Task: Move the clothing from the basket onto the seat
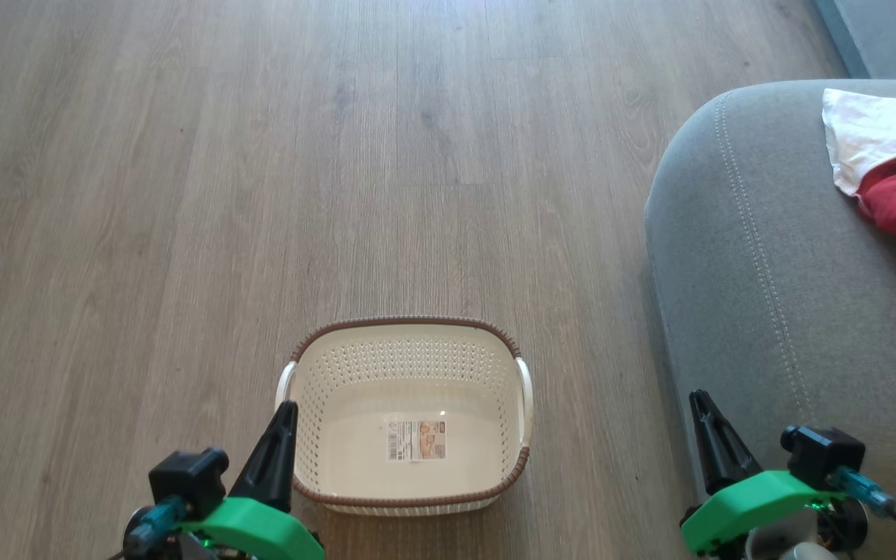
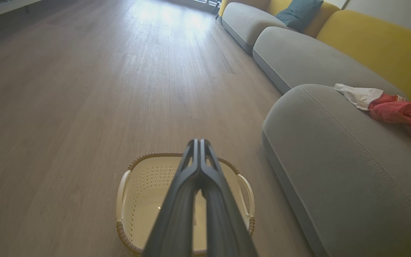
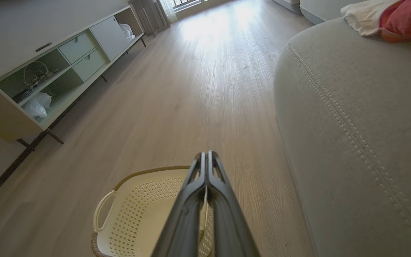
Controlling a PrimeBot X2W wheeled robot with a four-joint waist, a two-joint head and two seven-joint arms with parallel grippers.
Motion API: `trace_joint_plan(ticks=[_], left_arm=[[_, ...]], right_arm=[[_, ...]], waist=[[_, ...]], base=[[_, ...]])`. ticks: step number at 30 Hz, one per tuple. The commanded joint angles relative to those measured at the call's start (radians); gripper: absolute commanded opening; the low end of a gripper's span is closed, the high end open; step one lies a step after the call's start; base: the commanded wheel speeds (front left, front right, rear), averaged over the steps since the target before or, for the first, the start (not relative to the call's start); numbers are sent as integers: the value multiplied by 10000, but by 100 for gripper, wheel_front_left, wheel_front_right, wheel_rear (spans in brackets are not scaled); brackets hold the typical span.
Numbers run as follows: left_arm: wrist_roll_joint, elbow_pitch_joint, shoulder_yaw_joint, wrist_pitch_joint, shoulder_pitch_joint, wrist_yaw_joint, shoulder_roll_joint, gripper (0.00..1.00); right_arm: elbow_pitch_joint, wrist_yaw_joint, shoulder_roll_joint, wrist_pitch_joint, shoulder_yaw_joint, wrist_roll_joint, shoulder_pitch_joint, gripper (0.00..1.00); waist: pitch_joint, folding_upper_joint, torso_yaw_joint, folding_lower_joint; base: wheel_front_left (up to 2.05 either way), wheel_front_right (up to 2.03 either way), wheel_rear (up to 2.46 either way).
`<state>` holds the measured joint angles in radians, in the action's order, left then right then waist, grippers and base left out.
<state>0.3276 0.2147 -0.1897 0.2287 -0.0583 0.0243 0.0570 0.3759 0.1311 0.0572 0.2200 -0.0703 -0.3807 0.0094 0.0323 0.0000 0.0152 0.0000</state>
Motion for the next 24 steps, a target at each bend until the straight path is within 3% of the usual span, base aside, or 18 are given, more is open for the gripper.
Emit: trace_joint_plan(ticks=[1, 24], left_arm=[[343, -249, 189, -58, 473, 57, 43, 0], [3078, -122, 619, -629, 722, 272, 137, 0]], right_arm=[[-386, 0, 61, -52, 78, -337, -422, 0], [-585, -1, 120, -639, 326, -2927, -571, 0]], waist=[[-5, 0, -2, 0], [-65, 0, -33, 0]], base=[[0, 0, 0], [0, 0, 0]])
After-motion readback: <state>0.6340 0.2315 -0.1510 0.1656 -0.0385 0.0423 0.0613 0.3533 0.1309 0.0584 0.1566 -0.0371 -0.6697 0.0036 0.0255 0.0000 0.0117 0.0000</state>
